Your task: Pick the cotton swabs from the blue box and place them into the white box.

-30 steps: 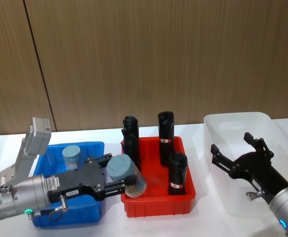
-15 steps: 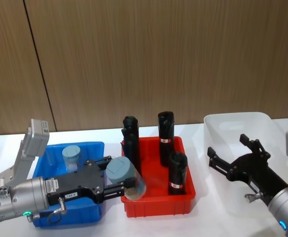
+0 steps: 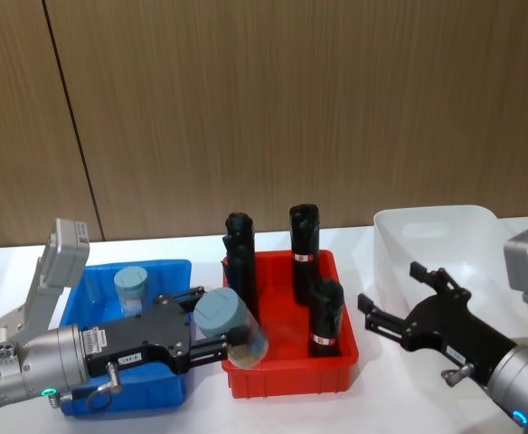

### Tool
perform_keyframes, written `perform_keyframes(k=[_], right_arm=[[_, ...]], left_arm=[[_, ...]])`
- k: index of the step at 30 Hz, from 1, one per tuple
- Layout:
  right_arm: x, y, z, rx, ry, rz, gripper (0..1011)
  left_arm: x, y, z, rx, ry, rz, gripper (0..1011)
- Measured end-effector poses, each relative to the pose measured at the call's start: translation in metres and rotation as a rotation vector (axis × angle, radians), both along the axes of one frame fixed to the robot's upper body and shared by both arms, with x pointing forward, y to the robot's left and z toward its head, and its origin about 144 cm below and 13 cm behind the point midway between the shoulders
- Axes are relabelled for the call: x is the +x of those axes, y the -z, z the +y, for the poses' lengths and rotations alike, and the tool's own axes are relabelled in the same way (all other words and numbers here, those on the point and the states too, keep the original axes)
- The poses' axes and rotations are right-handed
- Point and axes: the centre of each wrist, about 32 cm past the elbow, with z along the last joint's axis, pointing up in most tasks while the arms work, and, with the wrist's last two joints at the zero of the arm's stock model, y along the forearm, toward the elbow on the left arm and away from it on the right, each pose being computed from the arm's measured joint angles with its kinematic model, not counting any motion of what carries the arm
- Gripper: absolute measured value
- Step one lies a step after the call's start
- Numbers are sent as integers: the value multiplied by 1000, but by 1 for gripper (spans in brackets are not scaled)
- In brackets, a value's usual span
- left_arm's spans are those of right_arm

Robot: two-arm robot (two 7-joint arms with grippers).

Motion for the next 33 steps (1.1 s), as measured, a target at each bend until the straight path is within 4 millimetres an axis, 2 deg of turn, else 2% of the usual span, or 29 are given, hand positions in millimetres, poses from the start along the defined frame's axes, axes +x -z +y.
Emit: perform_keyframes(k=[17, 33], right_arm=[[16, -10, -3, -64, -244, 88, 1002], [35, -14, 9, -113, -376, 137, 1001]], left_arm=[[0, 0, 0, -1, 1, 2, 660], [0, 0, 0, -1, 1, 2, 660]])
